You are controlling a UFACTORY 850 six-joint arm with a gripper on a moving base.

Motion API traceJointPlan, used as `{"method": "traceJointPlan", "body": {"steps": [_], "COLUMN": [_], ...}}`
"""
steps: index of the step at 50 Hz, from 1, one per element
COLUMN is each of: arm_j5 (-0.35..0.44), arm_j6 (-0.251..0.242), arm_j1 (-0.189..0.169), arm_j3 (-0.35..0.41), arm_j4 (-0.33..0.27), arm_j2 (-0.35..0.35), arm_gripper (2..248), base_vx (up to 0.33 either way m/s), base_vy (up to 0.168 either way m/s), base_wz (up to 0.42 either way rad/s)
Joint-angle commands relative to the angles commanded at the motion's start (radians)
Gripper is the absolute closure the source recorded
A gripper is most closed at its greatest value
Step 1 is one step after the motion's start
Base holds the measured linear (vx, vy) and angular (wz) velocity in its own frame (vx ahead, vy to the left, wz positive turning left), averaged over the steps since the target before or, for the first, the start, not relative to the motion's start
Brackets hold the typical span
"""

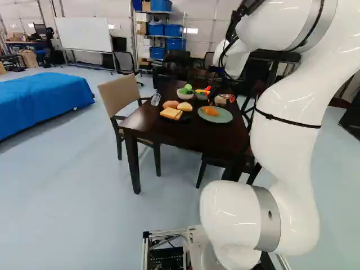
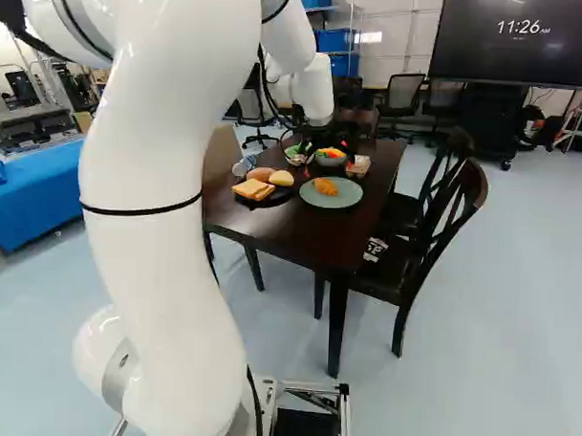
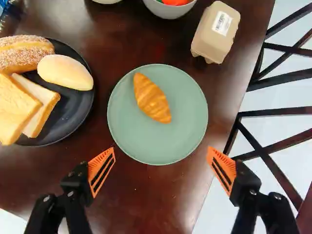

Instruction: Move the croissant to the empty plate

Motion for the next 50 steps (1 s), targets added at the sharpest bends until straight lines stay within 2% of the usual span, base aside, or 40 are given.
{"method": "traceJointPlan", "body": {"steps": [50], "arm_j5": [0.0], "arm_j6": [0.0], "arm_j1": [-0.055], "arm_j3": [0.256], "arm_j4": [0.0], "arm_j2": [0.222], "arm_gripper": [3], "base_vx": [0.0], "base_vy": [0.0], "base_wz": [0.0]}}
